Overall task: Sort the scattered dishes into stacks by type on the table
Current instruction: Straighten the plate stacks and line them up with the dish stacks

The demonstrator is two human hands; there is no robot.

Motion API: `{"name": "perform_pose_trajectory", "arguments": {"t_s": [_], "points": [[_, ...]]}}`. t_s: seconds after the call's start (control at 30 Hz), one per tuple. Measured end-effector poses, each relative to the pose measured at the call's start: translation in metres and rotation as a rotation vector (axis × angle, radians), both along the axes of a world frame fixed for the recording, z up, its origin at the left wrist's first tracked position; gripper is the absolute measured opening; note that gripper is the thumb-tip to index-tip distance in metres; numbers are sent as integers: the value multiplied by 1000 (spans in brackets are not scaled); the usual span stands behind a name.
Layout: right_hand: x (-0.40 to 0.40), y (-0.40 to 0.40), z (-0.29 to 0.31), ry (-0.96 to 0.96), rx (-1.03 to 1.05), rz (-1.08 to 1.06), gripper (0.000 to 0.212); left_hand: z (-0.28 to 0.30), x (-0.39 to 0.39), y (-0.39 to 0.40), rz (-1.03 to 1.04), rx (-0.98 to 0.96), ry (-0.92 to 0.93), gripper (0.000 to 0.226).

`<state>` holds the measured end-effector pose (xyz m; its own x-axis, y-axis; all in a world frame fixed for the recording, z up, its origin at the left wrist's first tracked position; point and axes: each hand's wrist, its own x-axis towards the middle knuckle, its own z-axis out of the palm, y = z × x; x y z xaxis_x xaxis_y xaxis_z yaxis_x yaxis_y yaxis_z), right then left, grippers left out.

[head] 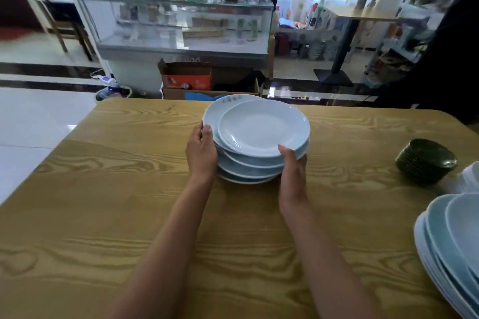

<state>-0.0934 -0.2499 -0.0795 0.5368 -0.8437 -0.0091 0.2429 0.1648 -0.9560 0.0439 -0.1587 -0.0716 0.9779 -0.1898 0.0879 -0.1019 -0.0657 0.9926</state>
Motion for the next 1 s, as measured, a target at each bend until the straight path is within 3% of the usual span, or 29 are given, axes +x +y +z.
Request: {"name": "perform_pose_trajectory", "arguments": {"t_s": [0.2, 0.53, 0.8, 1.0], "points": [[63, -42, -5, 22, -5, 39, 64, 1, 45, -32, 108, -98, 114, 34], [139, -109, -13, -9, 71, 34, 54, -1, 95, -81, 74, -238, 219, 38], [160, -129, -13, 19, 100, 66, 57, -9, 104, -80, -27, -363, 294, 40], [160, -134, -10, 38, 81, 92, 59, -3, 100, -79, -48, -353, 281, 41]]}}
